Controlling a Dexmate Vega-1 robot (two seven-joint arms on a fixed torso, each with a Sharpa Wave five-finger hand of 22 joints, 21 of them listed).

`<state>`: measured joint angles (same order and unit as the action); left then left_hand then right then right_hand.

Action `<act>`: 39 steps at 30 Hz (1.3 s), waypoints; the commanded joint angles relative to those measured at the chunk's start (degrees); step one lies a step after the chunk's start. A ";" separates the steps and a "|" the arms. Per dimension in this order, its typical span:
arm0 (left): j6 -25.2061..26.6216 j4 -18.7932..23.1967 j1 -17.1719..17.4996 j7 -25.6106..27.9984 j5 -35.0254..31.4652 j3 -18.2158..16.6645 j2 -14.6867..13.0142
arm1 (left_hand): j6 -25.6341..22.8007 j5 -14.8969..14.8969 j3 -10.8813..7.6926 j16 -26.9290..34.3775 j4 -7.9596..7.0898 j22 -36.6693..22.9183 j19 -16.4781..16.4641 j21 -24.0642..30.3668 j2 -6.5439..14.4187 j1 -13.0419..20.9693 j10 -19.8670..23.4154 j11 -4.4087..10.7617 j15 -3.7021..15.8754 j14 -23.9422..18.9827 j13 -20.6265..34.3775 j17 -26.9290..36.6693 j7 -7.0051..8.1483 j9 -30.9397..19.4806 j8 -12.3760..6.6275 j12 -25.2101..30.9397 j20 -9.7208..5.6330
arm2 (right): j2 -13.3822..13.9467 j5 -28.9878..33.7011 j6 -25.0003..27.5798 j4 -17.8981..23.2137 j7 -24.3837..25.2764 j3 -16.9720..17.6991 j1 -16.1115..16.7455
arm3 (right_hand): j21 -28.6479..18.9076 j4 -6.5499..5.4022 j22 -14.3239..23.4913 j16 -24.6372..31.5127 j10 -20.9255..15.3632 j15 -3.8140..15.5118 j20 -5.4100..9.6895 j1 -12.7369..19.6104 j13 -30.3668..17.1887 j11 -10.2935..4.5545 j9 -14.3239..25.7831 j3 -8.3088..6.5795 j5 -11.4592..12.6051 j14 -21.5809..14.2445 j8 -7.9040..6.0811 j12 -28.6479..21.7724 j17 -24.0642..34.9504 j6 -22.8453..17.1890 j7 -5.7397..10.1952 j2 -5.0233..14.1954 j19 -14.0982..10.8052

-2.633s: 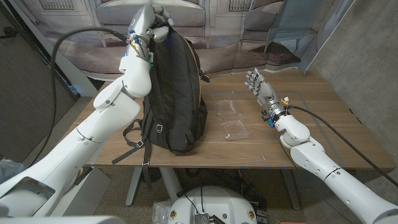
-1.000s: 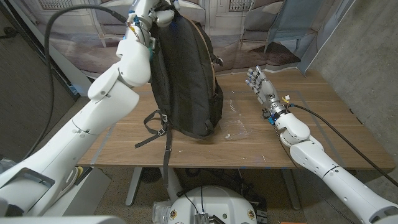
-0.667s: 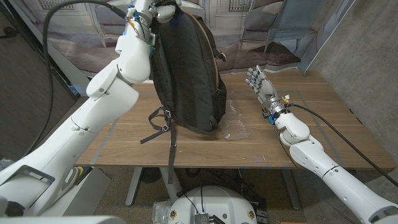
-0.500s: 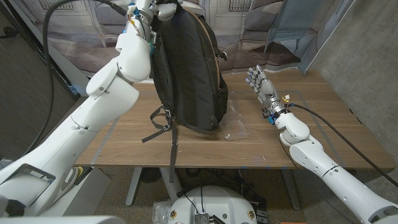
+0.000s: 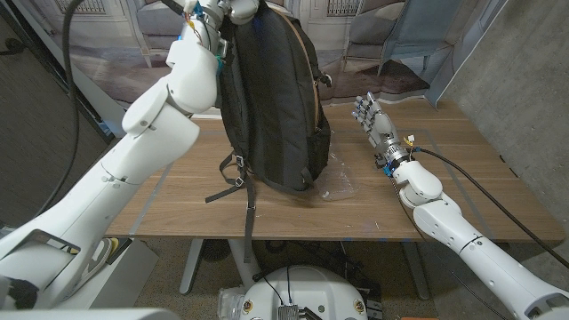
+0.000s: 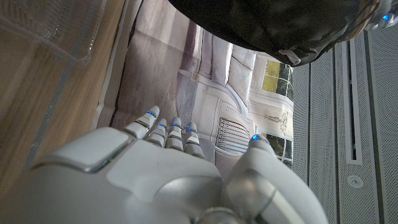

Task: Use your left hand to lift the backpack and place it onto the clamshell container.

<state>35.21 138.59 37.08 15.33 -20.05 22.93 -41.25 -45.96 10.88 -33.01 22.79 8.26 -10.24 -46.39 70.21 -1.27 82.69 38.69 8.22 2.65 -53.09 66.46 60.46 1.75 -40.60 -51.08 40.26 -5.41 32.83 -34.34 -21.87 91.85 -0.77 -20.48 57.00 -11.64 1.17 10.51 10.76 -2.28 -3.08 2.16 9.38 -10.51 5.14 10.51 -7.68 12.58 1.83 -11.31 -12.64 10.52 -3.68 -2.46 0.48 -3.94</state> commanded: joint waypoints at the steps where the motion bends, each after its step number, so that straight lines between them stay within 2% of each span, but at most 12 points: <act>1: 0.59 0.76 -2.32 -1.86 -0.64 1.60 0.47 | -0.15 0.24 -0.41 -0.22 -0.03 -0.31 0.41 0.33 0.36 -0.10 0.36 0.15 8.39 -5.41 0.11 0.14 0.18 -0.06 -0.36 -0.13 -7.33 | 0.00 -0.08 -0.61 -0.38 -0.43 0.14 -0.11 | -0.15 0.14 0.24 0.16 -0.31 -0.11 0.17 -0.15 -0.33 0.22 0.28 -0.03 -0.03 -0.13 0.02 0.20 0.34 -0.34 -0.27 0.46 -0.43; 11: 2.26 1.75 -3.97 -3.00 -3.75 4.12 0.59 | -0.07 0.23 -0.49 -0.35 -0.05 -0.35 0.49 0.55 0.33 -0.26 0.50 0.22 8.32 -5.67 0.22 0.38 0.33 -0.02 -0.50 -0.23 -7.31 | 0.05 -0.44 -0.79 -0.29 -0.33 0.51 0.19 | -0.16 0.17 0.24 0.18 -0.32 -0.09 0.23 -0.14 -0.33 0.21 0.28 0.00 -0.04 -0.21 0.02 0.20 0.34 -0.35 -0.27 0.51 -0.46; 31: 1.16 1.58 -7.16 -6.35 -6.20 7.34 2.70 | -0.24 0.20 -0.68 -0.75 -0.08 -0.38 0.78 0.96 0.23 -0.58 0.55 0.59 8.60 -6.00 0.33 0.62 0.51 0.60 -0.51 -0.53 -7.30 | -0.20 -0.71 -2.19 -0.89 -0.90 0.80 0.55 | -0.15 0.24 0.24 0.16 -0.37 -0.11 0.20 -0.11 -0.33 0.22 0.28 0.06 -0.05 -0.19 0.02 0.20 0.34 -0.36 -0.32 0.60 -0.46; 39: 0.61 2.43 -6.94 -7.35 -7.01 7.49 3.16 | -0.08 0.18 -0.80 -0.93 -0.07 -0.37 0.92 1.10 0.26 -0.65 0.71 0.64 8.57 -6.10 0.27 0.71 0.59 0.38 -0.73 -0.64 -7.29 | -0.11 -0.69 -2.50 -0.70 -0.86 0.94 0.98 | -0.15 0.26 0.24 0.15 -0.37 -0.10 0.23 -0.12 -0.33 0.23 0.28 0.09 -0.06 -0.17 0.02 0.20 0.34 -0.37 -0.35 0.62 -0.48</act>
<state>36.50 140.34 30.62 9.57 -25.73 29.59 -38.78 -46.18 10.80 -33.29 22.13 8.39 -10.54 -45.89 71.00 -1.55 82.15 39.19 8.72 2.87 -53.69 66.56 60.90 1.97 -40.07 -51.51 39.61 -5.33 32.73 -34.98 -23.84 91.05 -1.62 -19.77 57.46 -11.64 1.17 10.51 10.76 -2.36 -3.07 2.16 8.62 -10.51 5.21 10.51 -7.68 12.58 1.84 -11.31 -12.64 10.52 -3.79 -2.57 1.24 -3.94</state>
